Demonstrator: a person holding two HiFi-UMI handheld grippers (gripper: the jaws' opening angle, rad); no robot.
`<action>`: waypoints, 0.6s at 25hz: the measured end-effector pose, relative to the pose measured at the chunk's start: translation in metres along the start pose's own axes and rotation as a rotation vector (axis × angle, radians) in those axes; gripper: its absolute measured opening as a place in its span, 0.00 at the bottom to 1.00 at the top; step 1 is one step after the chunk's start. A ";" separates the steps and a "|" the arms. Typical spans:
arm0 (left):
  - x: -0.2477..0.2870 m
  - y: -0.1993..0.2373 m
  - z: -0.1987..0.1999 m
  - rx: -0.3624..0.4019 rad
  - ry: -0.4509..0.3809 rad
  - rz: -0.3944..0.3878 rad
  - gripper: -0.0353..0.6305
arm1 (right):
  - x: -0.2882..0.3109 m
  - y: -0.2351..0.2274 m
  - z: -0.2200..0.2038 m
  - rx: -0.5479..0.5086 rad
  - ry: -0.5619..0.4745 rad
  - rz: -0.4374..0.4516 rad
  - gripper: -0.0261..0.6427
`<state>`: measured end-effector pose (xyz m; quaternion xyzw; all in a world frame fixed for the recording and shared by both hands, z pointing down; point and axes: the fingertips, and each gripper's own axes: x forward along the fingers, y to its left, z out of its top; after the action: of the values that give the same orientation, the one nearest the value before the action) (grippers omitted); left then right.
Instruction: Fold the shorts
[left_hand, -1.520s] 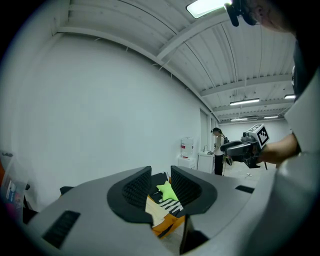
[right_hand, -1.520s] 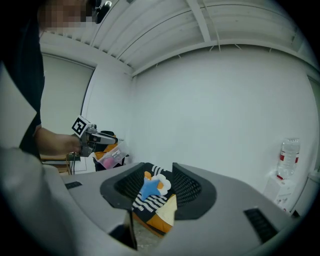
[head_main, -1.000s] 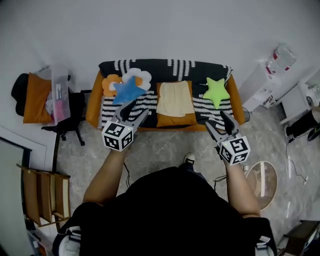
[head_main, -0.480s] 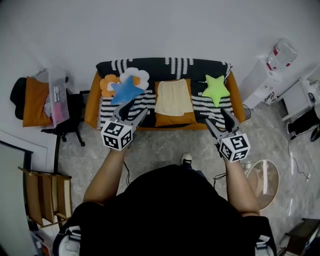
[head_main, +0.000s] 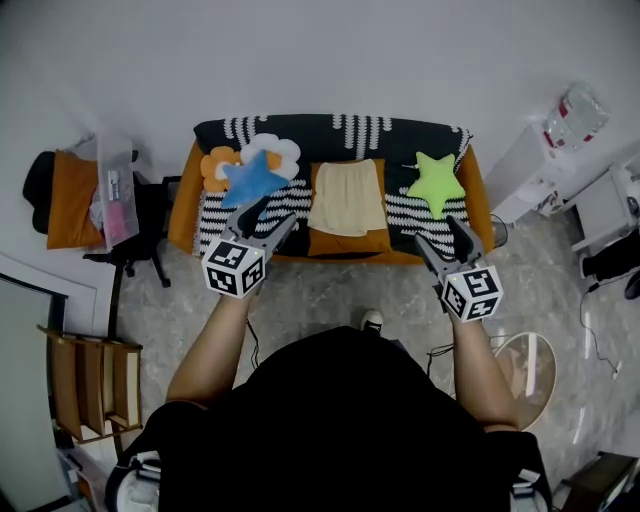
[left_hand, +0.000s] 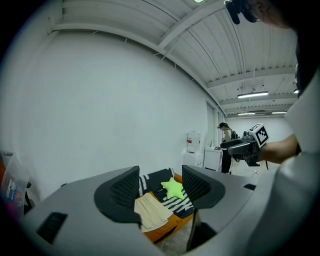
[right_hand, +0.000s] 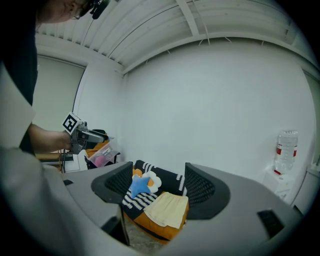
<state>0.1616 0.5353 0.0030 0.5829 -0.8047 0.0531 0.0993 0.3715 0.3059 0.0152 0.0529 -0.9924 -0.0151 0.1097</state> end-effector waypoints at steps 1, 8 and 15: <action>0.005 0.000 0.001 -0.003 0.002 0.006 0.48 | 0.003 -0.005 -0.001 0.000 0.003 0.007 0.54; 0.040 -0.001 -0.003 -0.026 0.028 0.047 0.48 | 0.030 -0.040 -0.017 0.017 0.043 0.061 0.55; 0.071 0.003 -0.003 -0.037 0.046 0.095 0.49 | 0.055 -0.073 -0.036 0.043 0.079 0.113 0.56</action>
<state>0.1372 0.4710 0.0215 0.5409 -0.8297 0.0562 0.1258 0.3332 0.2268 0.0591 -0.0004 -0.9888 0.0144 0.1485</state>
